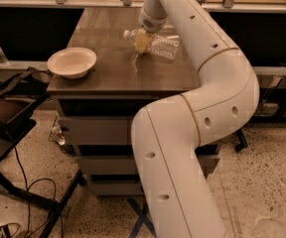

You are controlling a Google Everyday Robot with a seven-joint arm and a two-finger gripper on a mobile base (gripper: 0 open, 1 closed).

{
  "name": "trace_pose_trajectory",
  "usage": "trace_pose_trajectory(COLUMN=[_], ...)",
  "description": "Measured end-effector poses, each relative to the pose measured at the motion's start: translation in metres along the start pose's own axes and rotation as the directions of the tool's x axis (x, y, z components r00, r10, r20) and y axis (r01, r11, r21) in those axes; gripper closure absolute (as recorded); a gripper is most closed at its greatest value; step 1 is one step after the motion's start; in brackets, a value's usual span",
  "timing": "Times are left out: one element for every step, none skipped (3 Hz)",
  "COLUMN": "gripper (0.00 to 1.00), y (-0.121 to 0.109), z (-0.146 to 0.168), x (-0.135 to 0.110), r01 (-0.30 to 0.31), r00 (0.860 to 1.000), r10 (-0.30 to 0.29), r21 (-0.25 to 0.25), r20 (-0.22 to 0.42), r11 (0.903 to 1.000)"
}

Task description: Knock water bottle over

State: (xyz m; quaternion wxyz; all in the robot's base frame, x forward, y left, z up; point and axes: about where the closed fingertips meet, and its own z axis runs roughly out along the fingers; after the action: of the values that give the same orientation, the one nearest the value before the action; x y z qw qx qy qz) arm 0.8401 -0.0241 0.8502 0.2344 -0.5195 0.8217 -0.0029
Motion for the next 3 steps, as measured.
trace_pose_trajectory(gripper=[0.51, 0.20, 0.00], y=[0.0008, 0.0019, 0.0025], z=[0.0043, 0.0105, 0.0132], x=[0.0002, 0.0004, 0.0003], r01=[0.000, 0.000, 0.000], r00=[1.000, 1.000, 1.000], r10=[0.000, 0.000, 0.000], r21=[-0.004, -0.009, -0.012], r20=[-0.002, -0.005, -0.007], r11=[1.0000, 1.0000, 0.9999])
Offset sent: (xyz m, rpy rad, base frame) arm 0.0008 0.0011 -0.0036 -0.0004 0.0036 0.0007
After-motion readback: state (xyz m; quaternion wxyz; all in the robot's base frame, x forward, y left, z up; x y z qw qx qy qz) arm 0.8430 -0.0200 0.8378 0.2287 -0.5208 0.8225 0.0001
